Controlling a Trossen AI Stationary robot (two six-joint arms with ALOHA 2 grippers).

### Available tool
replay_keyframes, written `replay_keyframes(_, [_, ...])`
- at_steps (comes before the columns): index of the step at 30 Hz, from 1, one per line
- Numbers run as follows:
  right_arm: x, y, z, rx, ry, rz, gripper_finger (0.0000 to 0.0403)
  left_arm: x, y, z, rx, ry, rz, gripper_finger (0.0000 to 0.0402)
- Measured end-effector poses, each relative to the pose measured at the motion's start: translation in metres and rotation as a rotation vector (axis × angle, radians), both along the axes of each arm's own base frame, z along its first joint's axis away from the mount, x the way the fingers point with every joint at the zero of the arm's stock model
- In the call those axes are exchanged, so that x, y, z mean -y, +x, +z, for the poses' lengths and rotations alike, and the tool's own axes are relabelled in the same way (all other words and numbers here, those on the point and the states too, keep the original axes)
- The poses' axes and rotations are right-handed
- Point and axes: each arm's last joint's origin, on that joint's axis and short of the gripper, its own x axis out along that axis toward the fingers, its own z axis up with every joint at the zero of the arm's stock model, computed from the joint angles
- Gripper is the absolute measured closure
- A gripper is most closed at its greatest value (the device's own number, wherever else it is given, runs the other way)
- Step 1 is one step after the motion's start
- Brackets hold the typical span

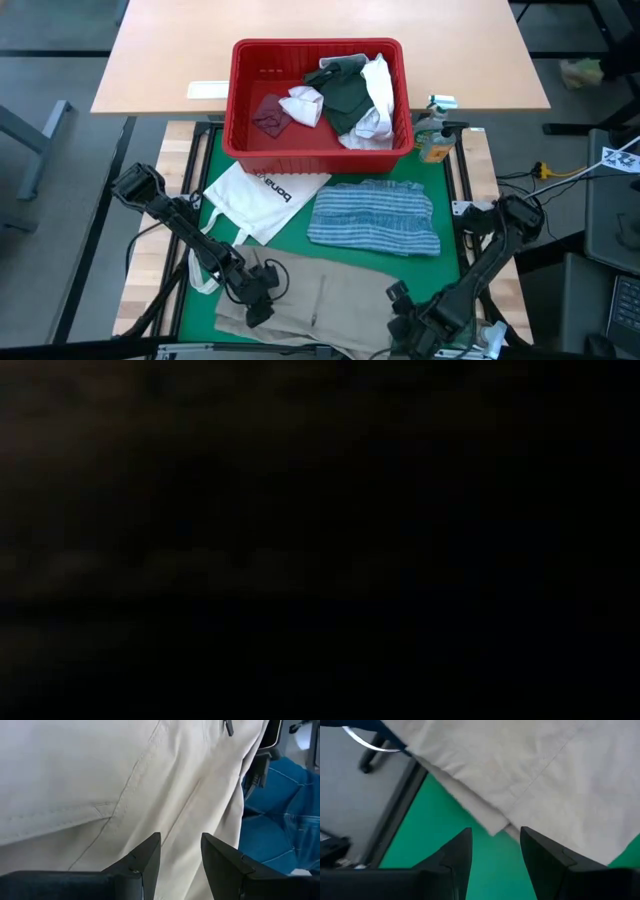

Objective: Fold Laundry from Bin
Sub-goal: Fold the brown shorts

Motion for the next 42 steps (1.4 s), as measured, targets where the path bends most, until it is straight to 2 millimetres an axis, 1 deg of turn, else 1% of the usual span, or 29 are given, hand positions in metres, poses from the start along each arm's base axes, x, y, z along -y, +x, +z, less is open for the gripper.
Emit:
replay_keyframes(3, [0.000, -0.002, -0.009, 0.039, -0.025, 0.045, 0.0237, 0.000, 0.000, 0.000, 0.007, 0.008, 0.008, 0.0265])
replay_keyframes(6, [0.000, -0.001, -0.019, 0.073, -0.007, 0.090, 0.0237, 0.000, 0.000, 0.000, 0.007, 0.008, 0.009, 0.0265])
replay_keyframes(10, [0.003, -0.004, -0.027, 0.064, -0.016, 0.092, 0.0237, 0.000, 0.000, 0.000, 0.007, 0.009, 0.009, 0.0265])
replay_keyframes(19, [0.000, -0.001, -0.026, 0.091, 0.015, 0.087, 0.0235, -0.001, 0.001, 0.000, 0.022, 0.028, 0.030, 0.0265])
replay_keyframes(27, [0.002, -0.001, -0.029, 0.124, -0.027, 0.113, 0.0197, -0.001, 0.001, 0.000, 0.022, 0.028, 0.029, 0.0265])
replay_keyframes(32, [0.004, -0.003, -0.039, 0.139, -0.035, 0.150, 0.0184, -0.001, 0.001, 0.000, 0.022, 0.028, 0.030, 0.0265])
replay_keyframes(38, [0.010, -0.008, -0.055, 0.141, -0.048, 0.206, 0.0183, -0.001, 0.001, 0.000, 0.022, 0.028, 0.030, 0.0265])
replay_keyframes(42, [0.015, -0.006, -0.065, 0.175, -0.032, 0.213, 0.0182, -0.001, 0.001, 0.000, 0.026, 0.034, 0.037, 0.0265])
